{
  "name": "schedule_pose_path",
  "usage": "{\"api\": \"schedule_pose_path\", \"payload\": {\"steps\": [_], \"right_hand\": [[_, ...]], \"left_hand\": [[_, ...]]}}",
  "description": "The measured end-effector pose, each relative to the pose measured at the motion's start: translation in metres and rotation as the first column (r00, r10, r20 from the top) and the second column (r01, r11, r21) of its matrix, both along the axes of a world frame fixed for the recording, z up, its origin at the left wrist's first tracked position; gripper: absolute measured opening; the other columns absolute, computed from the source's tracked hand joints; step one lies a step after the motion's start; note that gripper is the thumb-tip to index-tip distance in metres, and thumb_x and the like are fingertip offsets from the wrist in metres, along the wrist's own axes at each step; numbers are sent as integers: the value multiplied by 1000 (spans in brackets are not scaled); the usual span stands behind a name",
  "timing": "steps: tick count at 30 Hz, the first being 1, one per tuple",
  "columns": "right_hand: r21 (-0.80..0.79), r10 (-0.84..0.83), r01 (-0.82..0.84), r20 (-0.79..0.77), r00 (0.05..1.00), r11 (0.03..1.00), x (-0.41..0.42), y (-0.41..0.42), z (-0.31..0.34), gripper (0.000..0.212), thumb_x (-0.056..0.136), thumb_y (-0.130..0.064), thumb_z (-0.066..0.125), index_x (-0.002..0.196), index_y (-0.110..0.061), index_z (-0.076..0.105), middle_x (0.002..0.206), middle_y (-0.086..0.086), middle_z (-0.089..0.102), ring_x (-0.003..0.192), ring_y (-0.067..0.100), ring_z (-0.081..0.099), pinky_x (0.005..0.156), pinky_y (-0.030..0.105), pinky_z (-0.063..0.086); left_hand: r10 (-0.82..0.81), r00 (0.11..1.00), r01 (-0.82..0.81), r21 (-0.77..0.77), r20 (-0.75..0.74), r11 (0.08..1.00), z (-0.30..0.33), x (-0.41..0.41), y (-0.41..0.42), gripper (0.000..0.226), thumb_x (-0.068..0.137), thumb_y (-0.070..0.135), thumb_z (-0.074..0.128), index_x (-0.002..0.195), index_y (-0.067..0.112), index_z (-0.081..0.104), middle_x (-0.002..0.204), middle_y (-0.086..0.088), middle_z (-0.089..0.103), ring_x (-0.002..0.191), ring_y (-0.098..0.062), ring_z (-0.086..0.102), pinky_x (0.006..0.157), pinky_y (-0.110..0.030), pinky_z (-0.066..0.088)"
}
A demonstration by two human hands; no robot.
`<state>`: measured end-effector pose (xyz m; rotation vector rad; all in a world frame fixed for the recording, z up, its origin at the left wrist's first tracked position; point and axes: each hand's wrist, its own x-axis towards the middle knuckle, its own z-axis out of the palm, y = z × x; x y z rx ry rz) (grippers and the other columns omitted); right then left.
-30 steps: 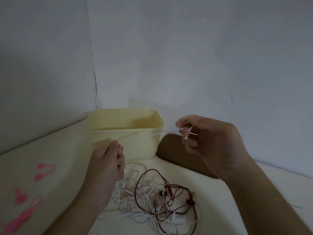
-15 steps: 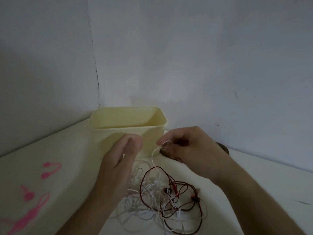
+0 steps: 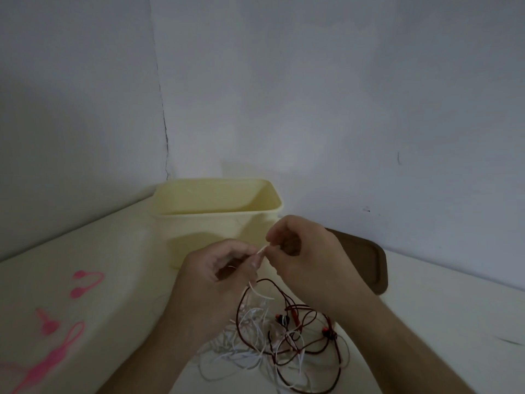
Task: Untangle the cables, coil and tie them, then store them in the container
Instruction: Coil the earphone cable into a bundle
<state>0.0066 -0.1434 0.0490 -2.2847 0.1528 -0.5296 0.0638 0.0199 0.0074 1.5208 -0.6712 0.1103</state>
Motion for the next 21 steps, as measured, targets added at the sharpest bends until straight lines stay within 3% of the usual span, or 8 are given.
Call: {"api": "schedule_pose_path", "payload": {"steps": [2, 5, 8, 12, 15, 19, 21], "right_hand": [[88, -22, 22, 3, 1000, 996, 1, -2, 1, 12, 94, -24, 78, 97, -32, 70, 91, -8, 77, 83, 6, 75, 82, 35, 64], [223, 18, -15, -14, 1000, 975, -1, -4, 4, 19, 97, -4, 70, 93, -22, 76, 83, -3, 81, 78, 9, 79, 87, 42, 66], [230, 24, -17, -26, 999, 973, -2, -5, 5, 29, 98, 4, 64, 93, -21, 77, 83, -1, 80, 76, 11, 79, 86, 43, 66], [88, 34, -27, -86, 996, 996, 2, -9, 1, 30, 94, -8, 71, 102, -36, 74, 85, -3, 76, 78, 14, 75, 79, 43, 66], [72, 110, -101, -138, 984, 992, 1, -7, 4, 18, 98, -17, 72, 94, -33, 79, 80, -4, 78, 75, 15, 77, 76, 46, 66], [163, 114, -88, -161, 980, 983, -1, -5, 7, 21, 105, -14, 62, 95, -24, 78, 79, 2, 80, 71, 19, 79, 76, 48, 67], [311, 148, -80, -203, 968, 947, -2, -3, 10, 28, 107, -5, 51, 101, -13, 77, 84, 14, 80, 74, 30, 80, 79, 52, 67]], "left_hand": [[-8, 1000, 7, -57, -23, 998, 2, 0, 0, 13, 90, 6, 77, 83, 17, 80, 67, -11, 72, 59, -14, 64, 61, -18, 50], [-13, 999, 9, -84, -47, 996, 3, 2, 0, 8, 90, 5, 77, 85, 11, 80, 68, -13, 72, 62, -23, 68, 65, -25, 56], [-34, 996, 25, -101, -83, 995, 3, 3, 0, 5, 90, 7, 76, 86, 8, 79, 69, -15, 71, 62, -24, 67, 66, -27, 57], [-54, 993, 40, -133, -101, 990, 5, 3, 2, 13, 83, 20, 75, 84, 7, 78, 69, -18, 69, 62, -24, 65, 66, -27, 56], [-123, 984, 105, -130, -132, 986, 6, 2, 3, 16, 81, 25, 76, 83, 9, 79, 72, -19, 69, 64, -25, 65, 67, -28, 56], [-158, 972, 136, -128, -174, 982, 5, 3, 4, 15, 81, 22, 76, 83, 7, 78, 74, -18, 71, 66, -24, 65, 70, -30, 58], [-155, 973, 133, -131, -172, 982, 5, 3, 4, 16, 82, 22, 76, 83, 6, 77, 73, -18, 70, 65, -24, 64, 69, -29, 57]]}}
